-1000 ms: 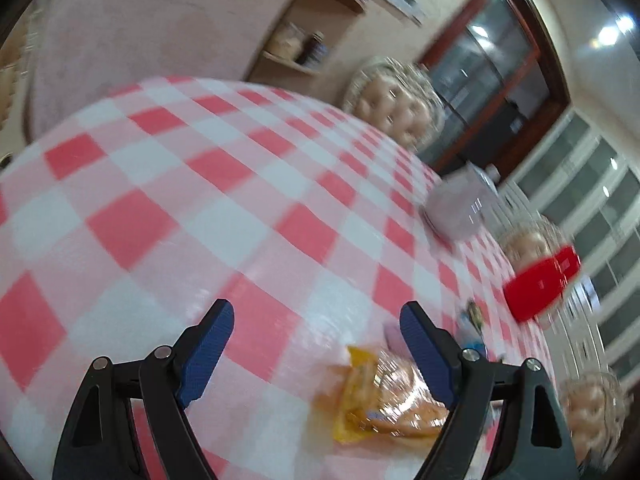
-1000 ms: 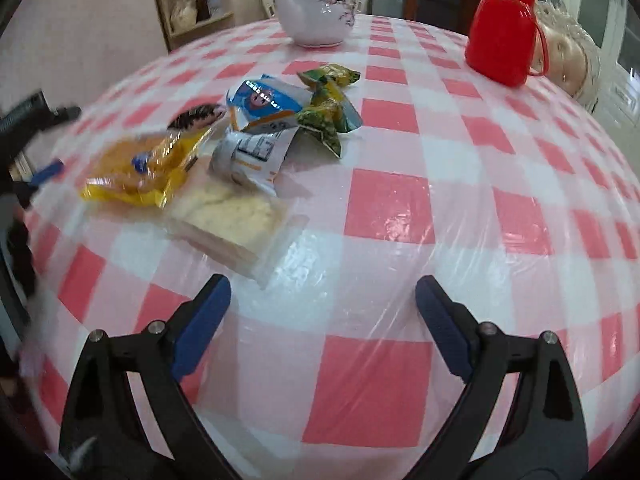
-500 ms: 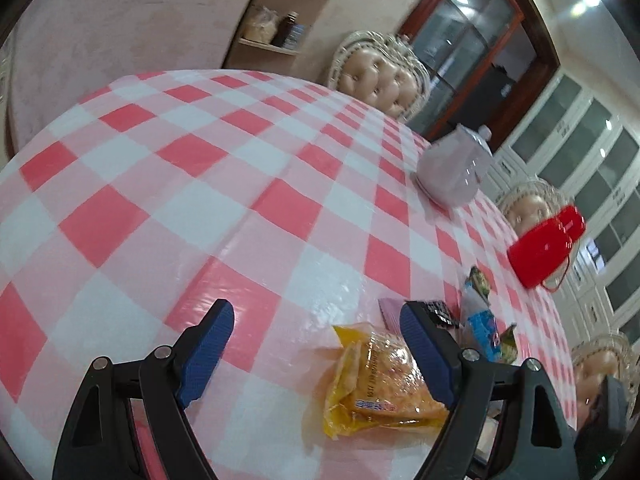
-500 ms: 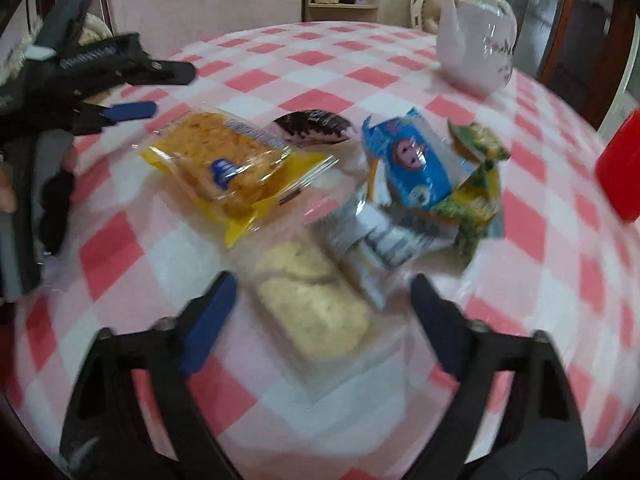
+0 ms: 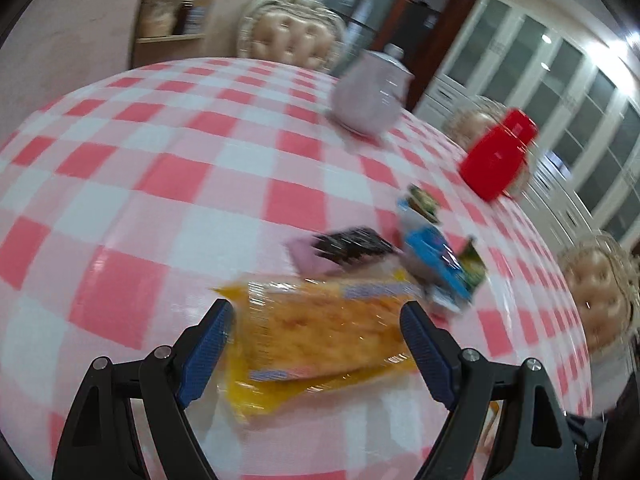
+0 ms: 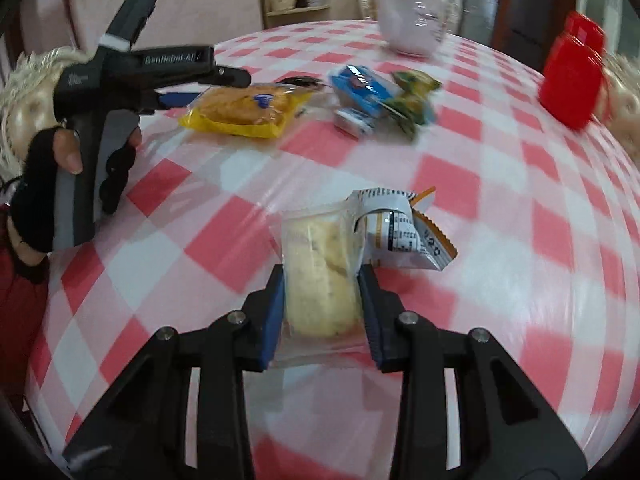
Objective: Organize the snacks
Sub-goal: 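Grasp the yellow bread packet with the left gripper while the right holds the cake packet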
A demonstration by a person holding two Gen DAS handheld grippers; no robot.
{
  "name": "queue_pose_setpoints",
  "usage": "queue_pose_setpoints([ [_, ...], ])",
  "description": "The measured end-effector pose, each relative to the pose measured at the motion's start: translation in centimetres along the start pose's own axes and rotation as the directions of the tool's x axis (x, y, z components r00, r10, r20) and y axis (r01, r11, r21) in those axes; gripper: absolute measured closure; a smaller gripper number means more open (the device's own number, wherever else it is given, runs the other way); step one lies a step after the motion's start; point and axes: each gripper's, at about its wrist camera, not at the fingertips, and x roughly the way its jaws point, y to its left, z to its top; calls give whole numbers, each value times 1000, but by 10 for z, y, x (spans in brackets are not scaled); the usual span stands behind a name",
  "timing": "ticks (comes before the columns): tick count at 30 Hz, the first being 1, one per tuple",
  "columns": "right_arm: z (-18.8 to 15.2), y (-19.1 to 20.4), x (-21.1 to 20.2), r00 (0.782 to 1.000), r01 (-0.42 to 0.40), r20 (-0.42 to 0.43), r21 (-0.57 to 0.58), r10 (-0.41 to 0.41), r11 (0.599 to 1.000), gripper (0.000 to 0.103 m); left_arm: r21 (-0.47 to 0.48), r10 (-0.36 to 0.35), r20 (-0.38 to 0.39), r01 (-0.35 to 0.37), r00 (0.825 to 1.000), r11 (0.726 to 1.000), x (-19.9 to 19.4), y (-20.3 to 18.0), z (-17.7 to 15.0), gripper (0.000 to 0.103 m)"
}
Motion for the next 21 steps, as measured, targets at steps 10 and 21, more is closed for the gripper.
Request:
queue_pose_setpoints([
  [10, -7, -74, -16, 999, -13, 43, 284, 1, 959, 42, 257, -331, -297, 409, 895, 876, -22, -83, -51, 15],
  [21, -4, -29, -18, 998, -51, -29, 103, 54, 993, 37, 199, -53, -120, 77, 991, 977, -12, -91, -30, 15],
])
